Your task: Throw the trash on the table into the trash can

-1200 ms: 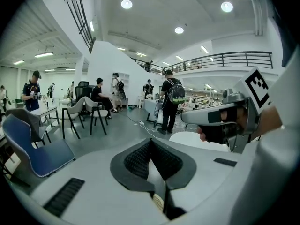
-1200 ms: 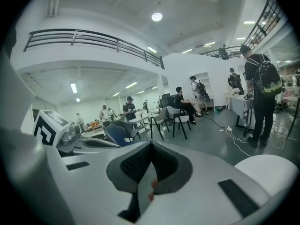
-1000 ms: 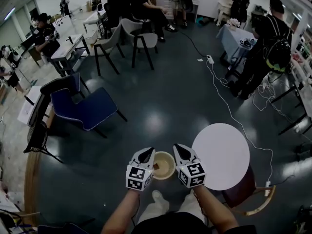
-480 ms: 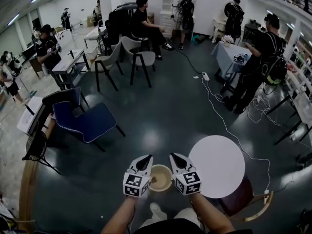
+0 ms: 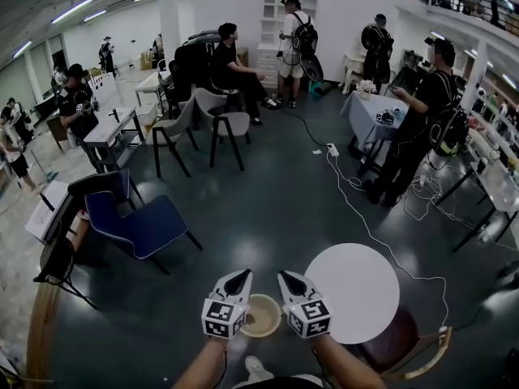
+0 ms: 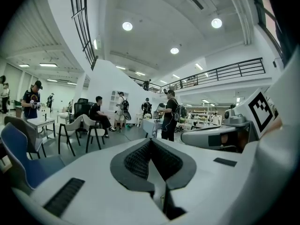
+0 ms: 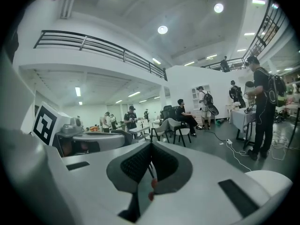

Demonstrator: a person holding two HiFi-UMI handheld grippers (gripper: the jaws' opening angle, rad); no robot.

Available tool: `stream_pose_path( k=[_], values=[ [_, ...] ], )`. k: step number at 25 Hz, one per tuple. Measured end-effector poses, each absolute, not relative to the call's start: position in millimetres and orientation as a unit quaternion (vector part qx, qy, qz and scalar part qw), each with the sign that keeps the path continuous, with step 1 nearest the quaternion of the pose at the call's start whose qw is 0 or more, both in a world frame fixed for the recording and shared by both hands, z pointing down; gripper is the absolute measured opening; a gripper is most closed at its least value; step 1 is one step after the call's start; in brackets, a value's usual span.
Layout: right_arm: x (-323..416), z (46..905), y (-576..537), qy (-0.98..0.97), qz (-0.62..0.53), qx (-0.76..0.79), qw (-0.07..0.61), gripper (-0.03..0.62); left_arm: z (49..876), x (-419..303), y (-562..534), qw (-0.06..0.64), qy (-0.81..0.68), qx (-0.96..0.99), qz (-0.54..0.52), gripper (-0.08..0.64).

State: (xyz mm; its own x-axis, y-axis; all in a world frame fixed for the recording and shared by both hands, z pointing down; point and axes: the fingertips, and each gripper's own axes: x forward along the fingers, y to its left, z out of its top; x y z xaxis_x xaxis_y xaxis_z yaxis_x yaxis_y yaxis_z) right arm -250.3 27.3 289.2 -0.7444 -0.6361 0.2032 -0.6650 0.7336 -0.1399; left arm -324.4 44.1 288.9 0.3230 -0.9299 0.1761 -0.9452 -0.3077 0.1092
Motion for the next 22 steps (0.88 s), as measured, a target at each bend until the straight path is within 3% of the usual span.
stream_pose_path(
  k=[22],
  values=[
    [-150.6, 246.6, 104.9, -0.941, 0.079, 0.327, 0.041, 0.017, 240.0, -220.3, 127.4, 0.06, -0.6, 0.797, 0.021, 0.015]
  ],
)
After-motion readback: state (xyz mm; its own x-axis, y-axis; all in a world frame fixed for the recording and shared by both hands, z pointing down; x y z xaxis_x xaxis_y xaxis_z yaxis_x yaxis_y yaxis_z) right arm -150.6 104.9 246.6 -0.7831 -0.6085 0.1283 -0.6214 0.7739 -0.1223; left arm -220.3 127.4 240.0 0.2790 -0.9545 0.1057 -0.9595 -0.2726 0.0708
